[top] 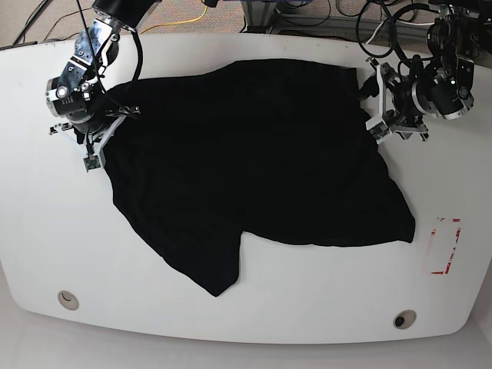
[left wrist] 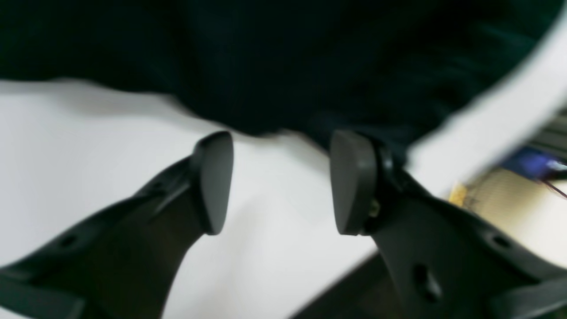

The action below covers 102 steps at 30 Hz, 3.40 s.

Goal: Layout the t-shirt on the table in an organized manner, then fold the t-shirt properly
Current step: 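Grasp the shirt edge with the left gripper, right gripper holding, then pull the shirt edge with the left gripper away from the right gripper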

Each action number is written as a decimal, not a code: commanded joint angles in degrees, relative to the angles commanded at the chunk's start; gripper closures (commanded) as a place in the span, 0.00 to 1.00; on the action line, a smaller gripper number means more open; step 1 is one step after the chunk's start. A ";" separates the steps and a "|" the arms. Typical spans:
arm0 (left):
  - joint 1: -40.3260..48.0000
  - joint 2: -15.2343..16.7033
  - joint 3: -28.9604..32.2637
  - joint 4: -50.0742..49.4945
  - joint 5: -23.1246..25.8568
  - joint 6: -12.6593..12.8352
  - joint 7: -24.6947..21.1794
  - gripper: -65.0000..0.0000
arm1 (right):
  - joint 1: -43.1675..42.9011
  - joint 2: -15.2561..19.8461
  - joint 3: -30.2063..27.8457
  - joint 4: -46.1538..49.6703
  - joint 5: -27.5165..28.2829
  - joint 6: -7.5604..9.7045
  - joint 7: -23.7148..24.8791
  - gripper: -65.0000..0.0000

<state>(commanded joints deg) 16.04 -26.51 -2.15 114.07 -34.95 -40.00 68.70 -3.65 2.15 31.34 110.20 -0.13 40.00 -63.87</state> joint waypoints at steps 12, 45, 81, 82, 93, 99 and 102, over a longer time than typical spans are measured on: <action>-0.44 1.14 10.02 -2.11 6.77 0.00 -0.44 0.45 | 0.09 -0.18 -0.35 0.00 0.00 0.00 0.09 0.96; 0.09 3.16 12.22 -12.22 18.11 0.13 -5.54 0.47 | -0.09 -0.18 -0.35 0.00 0.00 0.00 0.09 0.96; -10.73 -2.46 2.29 0.09 18.02 0.00 -1.32 0.98 | 1.05 -0.09 -0.35 0.53 0.00 0.00 -0.18 0.96; -11.69 -2.46 2.29 0.09 18.02 0.00 -1.05 0.98 | 1.41 -0.09 -0.35 0.44 0.00 0.00 -0.18 0.96; -22.42 1.58 2.46 -0.44 18.55 0.00 -0.97 0.98 | 8.53 -0.09 -0.44 -3.78 0.00 0.00 0.09 0.96; -26.64 4.04 2.46 -0.44 18.64 0.00 -1.14 0.98 | 12.04 -0.09 -0.44 -5.71 -0.09 0.00 0.09 0.96; -29.27 5.45 2.46 -0.44 18.73 0.00 -1.14 0.98 | 12.92 -0.09 -0.44 -5.71 -0.09 0.00 0.09 0.96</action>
<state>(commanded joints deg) -13.23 -21.05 0.31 113.63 -16.22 -40.00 67.56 9.27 2.07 30.90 104.48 -0.22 40.00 -63.78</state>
